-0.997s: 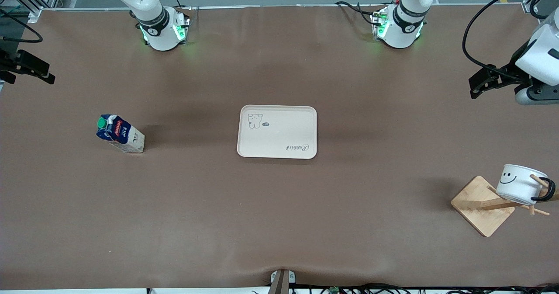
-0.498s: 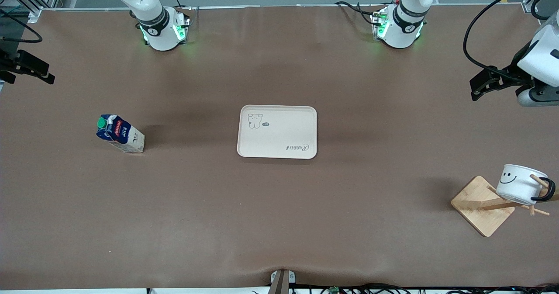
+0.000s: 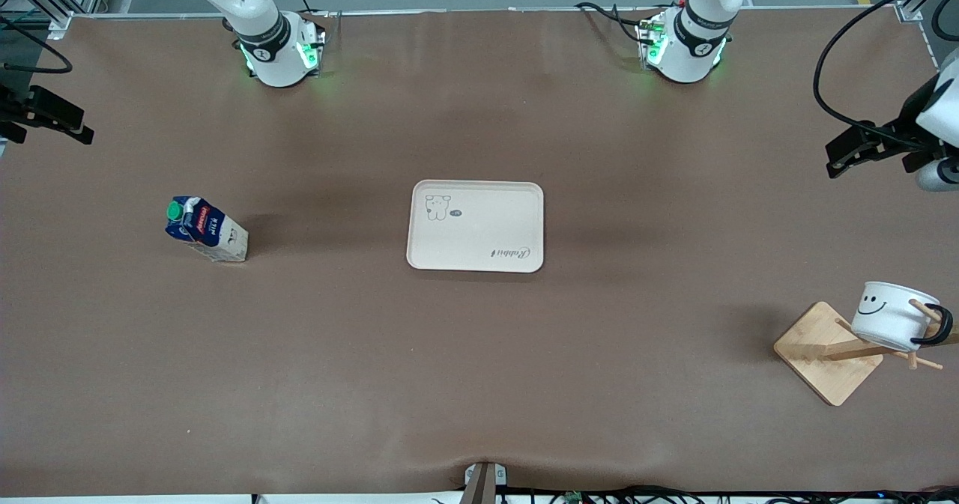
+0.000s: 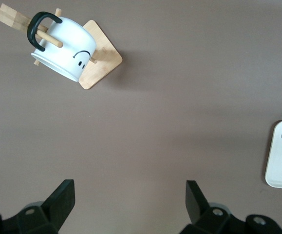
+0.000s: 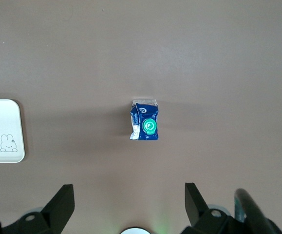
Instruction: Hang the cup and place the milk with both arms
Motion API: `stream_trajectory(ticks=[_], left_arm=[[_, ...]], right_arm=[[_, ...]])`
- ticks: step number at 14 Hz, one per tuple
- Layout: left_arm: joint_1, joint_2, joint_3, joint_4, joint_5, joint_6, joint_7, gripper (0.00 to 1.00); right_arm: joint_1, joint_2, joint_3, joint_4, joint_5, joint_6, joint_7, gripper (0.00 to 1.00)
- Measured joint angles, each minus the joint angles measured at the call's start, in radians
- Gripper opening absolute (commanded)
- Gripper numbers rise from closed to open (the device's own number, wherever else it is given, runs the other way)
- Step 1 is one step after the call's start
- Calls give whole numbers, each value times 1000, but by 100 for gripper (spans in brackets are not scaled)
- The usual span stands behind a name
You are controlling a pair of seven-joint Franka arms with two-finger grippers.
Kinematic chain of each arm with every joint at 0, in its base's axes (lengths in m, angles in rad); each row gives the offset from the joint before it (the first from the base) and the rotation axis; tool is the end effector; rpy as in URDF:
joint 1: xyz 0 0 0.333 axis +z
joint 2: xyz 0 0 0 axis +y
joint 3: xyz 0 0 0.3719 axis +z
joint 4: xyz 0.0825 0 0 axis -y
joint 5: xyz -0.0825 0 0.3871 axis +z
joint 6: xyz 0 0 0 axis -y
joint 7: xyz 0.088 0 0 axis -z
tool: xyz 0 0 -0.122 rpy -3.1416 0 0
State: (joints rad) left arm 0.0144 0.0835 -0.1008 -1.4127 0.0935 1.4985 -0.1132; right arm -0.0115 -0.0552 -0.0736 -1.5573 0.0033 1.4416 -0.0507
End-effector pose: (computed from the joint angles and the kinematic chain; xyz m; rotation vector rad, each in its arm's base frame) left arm 0.5803 -0.0351 0.6867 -3.0569 -0.0520 -0.0170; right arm 0.5209 -0.0454 0.6906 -3.1283 0.0529 0.0939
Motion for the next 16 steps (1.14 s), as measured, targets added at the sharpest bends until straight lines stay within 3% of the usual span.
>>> stream_trajectory(ticks=[16], left_arm=[[-11, 14, -4, 19, -20, -7, 67, 100]], right_arm=[[0, 0, 0, 0, 0, 0, 0, 100]])
